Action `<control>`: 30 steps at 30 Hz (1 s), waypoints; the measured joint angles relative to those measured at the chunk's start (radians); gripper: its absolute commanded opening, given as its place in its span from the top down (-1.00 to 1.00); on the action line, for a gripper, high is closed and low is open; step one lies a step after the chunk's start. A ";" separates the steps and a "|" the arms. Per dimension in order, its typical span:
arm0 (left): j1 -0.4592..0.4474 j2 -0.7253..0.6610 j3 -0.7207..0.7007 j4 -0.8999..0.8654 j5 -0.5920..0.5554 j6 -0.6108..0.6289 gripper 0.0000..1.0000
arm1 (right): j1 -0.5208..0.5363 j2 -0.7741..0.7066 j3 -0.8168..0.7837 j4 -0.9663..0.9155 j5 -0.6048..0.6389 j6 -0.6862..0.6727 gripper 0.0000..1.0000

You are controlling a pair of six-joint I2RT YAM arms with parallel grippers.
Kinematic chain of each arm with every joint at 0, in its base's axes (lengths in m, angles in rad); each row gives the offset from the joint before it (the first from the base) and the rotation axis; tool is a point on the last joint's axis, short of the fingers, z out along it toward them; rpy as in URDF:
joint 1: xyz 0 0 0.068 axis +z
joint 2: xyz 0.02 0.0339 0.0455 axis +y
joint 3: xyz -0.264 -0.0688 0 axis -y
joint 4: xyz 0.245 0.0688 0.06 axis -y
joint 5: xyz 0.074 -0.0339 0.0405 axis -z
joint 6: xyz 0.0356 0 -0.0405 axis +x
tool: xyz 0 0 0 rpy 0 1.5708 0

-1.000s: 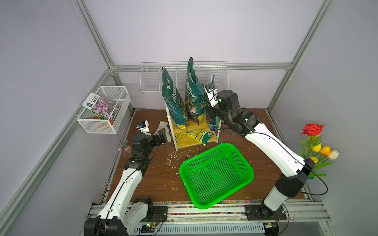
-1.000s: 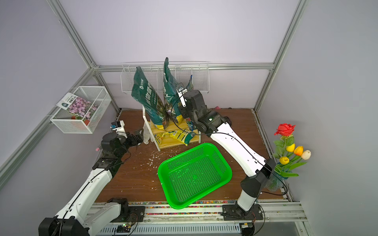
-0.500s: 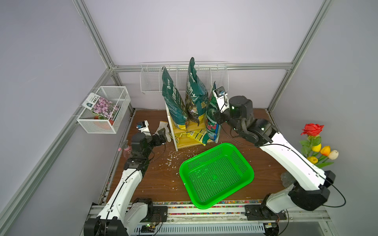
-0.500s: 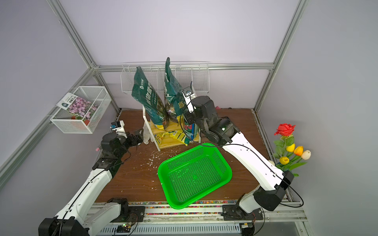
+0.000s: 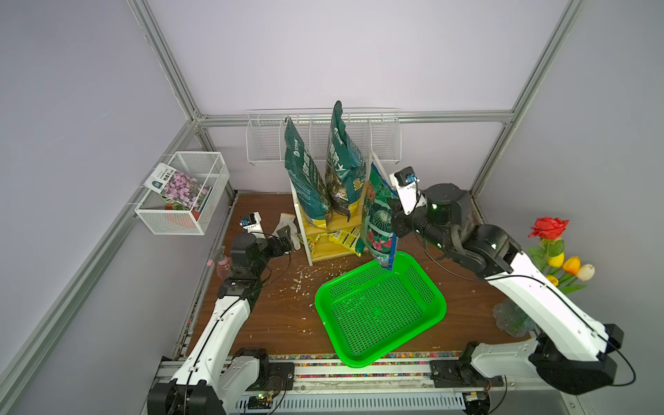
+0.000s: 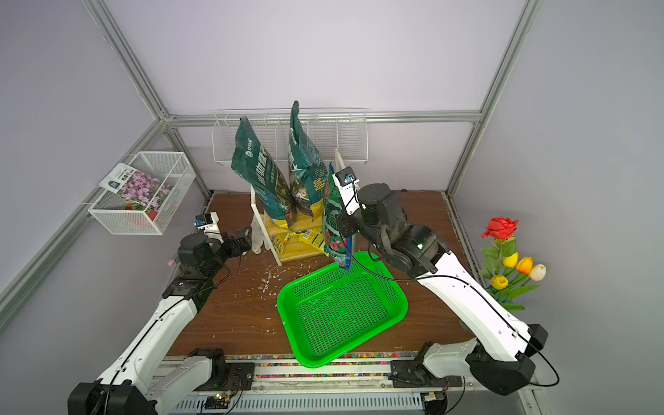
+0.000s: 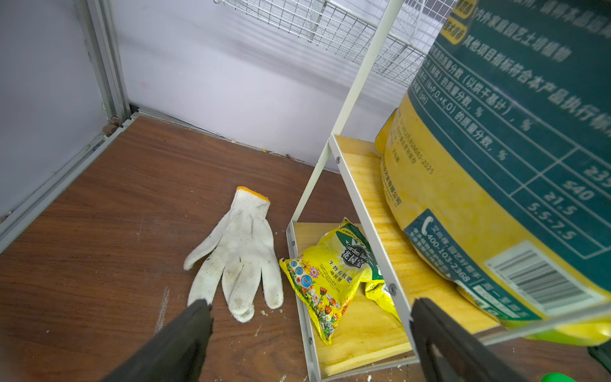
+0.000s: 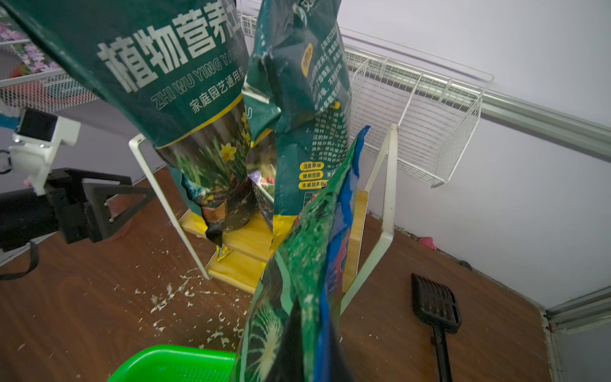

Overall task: Take down the fertilizer bag from the shelf
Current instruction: Pick up the fertilizer bag from the shelf, then place the fertilizer bag in the storage box.

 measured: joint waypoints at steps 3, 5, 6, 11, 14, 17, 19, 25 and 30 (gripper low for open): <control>0.000 -0.002 0.000 -0.023 0.000 0.000 -0.95 | 0.000 -0.054 -0.049 -0.025 -0.013 0.016 1.00; 0.000 -0.010 0.000 -0.044 0.000 -0.008 -0.94 | 0.000 -0.090 -0.078 -0.047 -0.015 0.023 1.00; 0.000 -0.018 0.000 -0.060 0.001 -0.012 -0.94 | 0.000 -0.109 -0.094 -0.053 -0.016 0.025 1.00; -0.001 -0.083 0.006 -0.137 0.025 -0.069 -0.86 | 0.000 -0.190 -0.185 -0.061 -0.014 0.038 1.00; -0.009 -0.124 0.015 -0.188 0.043 -0.105 -0.84 | 0.000 -0.224 -0.255 -0.055 -0.014 0.039 1.00; -0.031 -0.156 0.018 -0.235 0.061 -0.146 -0.82 | -0.005 -0.254 -0.349 -0.028 -0.015 0.039 1.00; -0.056 -0.172 0.018 -0.266 0.071 -0.175 -0.82 | -0.019 -0.281 -0.430 0.003 -0.022 0.042 1.00; -0.203 -0.167 -0.002 -0.282 0.052 -0.241 -0.80 | -0.125 -0.346 -0.589 0.080 -0.089 0.077 1.00; -0.269 -0.092 -0.019 -0.281 0.049 -0.281 -0.79 | -0.211 -0.391 -0.688 0.172 -0.182 0.098 1.00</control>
